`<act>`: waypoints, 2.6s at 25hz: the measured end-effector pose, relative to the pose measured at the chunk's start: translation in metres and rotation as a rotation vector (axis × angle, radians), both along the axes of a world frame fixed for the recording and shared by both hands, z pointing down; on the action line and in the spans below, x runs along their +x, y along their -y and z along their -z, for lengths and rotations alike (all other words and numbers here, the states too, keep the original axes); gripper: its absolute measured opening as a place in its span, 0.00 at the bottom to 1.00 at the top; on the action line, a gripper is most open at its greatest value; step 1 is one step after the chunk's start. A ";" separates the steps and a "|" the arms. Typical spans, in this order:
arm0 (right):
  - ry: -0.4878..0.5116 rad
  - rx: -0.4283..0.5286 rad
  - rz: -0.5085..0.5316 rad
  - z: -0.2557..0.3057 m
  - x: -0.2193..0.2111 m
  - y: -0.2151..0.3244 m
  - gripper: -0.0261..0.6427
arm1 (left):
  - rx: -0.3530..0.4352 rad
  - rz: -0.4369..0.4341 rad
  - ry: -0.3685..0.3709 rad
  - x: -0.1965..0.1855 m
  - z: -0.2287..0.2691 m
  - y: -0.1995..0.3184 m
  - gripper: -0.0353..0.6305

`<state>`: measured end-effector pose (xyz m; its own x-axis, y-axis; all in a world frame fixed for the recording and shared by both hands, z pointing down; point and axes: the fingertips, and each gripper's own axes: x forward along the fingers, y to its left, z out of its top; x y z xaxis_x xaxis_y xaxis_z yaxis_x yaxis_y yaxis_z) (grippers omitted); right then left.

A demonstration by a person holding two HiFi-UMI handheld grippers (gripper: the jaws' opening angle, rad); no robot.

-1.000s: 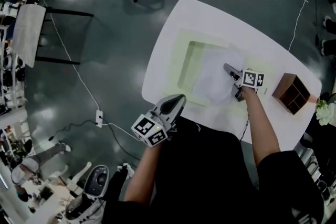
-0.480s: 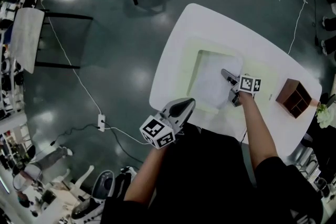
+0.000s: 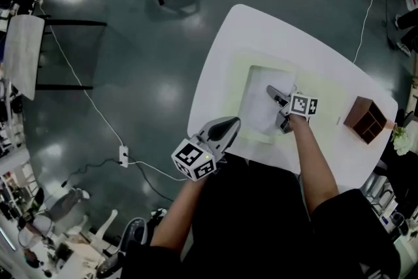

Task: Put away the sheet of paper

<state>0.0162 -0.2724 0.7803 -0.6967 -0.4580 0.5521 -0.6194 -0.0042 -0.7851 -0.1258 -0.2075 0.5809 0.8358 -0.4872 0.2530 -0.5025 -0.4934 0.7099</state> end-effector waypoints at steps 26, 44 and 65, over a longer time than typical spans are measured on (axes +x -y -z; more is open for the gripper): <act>-0.027 0.042 -0.110 0.021 0.001 0.000 0.29 | -0.018 -0.137 -0.049 0.014 -0.005 0.017 0.06; -0.005 0.254 -0.140 0.145 0.102 -0.070 0.31 | 0.089 -0.089 0.014 0.070 0.033 0.001 0.06; -0.459 0.635 -0.256 0.302 0.155 -0.154 0.04 | 0.419 -0.150 0.240 0.149 0.105 -0.047 0.06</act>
<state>0.1708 -0.1182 0.4785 -0.2964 -0.8930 0.3386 -0.9194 0.1708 -0.3543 0.0229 -0.1610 0.4755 0.8468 -0.4667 0.2553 -0.5288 -0.7908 0.3081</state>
